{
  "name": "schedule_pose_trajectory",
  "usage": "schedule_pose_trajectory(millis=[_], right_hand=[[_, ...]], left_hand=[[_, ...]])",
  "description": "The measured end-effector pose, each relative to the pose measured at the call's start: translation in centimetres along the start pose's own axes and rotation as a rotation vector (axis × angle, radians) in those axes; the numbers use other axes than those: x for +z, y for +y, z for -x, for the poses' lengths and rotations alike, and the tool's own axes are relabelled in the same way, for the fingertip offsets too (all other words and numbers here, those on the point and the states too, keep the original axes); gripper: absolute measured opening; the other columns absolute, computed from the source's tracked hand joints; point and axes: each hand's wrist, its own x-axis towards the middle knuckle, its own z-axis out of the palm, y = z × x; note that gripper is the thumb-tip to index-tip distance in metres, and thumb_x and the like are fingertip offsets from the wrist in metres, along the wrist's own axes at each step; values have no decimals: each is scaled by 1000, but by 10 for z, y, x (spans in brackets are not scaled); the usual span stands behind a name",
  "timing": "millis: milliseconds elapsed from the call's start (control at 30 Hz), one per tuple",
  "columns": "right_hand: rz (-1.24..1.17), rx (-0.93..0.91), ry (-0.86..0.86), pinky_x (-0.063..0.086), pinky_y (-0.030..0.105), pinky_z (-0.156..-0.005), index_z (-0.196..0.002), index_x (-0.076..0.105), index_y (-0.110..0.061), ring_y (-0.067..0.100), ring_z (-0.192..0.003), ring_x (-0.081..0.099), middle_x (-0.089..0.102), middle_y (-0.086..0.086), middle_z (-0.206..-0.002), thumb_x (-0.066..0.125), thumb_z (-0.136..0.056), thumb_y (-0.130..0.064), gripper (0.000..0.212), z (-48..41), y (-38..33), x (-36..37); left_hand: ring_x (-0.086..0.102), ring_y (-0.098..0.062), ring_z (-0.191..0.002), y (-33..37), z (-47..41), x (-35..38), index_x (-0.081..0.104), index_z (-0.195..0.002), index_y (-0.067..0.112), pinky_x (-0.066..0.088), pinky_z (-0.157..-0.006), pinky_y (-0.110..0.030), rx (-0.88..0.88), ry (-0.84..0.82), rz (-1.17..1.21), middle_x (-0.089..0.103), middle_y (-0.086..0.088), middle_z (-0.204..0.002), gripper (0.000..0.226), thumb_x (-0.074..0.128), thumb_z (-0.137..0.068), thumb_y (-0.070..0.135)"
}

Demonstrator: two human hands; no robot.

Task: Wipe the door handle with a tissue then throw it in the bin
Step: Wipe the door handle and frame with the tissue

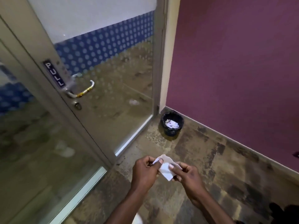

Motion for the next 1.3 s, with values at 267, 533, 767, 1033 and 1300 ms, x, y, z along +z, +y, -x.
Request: schedule_pose_trajectory(millis=[267, 533, 767, 1033, 1300], right_hand=[[-29, 4, -167, 51, 34, -70, -98, 82, -1, 24, -73, 60, 69, 17, -78, 93, -75, -29, 37, -67, -23, 124], [-1, -62, -162, 55, 28, -60, -96, 83, -2, 14, -66, 65, 78, 10, -82, 91, -71, -31, 39, -117, -63, 208], [-16, -101, -231, 63, 36, -75, -102, 85, -9, 27, -89, 80, 84, 16, -100, 86, -87, -23, 20, -196, -116, 277], [-63, -195, -151, 64, 36, -69, -86, 81, -6, 34, -88, 83, 85, 10, -85, 83, -91, -17, 12, -292, -190, 375], [240, -639, -297, 62, 46, -69, -80, 74, -19, 16, -72, 71, 75, -1, -79, 82, -90, -37, 22, -324, -217, 436]], left_hand=[[71, -11, -58, 23, -40, -117, 78, -91, 3, 60, -60, -23, -39, 184, 176, 79, 0, -71, 22, 71, -108, 15], [74, -17, -64, 55, -64, -195, 75, -83, 12, 62, -74, -37, 100, 514, -23, 80, 1, -71, 24, 80, -102, 27], [73, -26, -93, 93, -102, -242, 72, -88, 18, 57, -82, -40, 324, 898, -377, 75, 5, -91, 16, 81, -99, 27], [58, -49, -152, 170, -174, -282, 73, -134, -6, 51, -124, -58, 678, 1232, -870, 61, -27, -160, 43, 80, -94, 11], [11, -44, -176, 197, -225, -300, 27, -174, -2, 25, -141, -58, 601, 1404, -894, -2, -14, -190, 79, 66, -105, 11]])
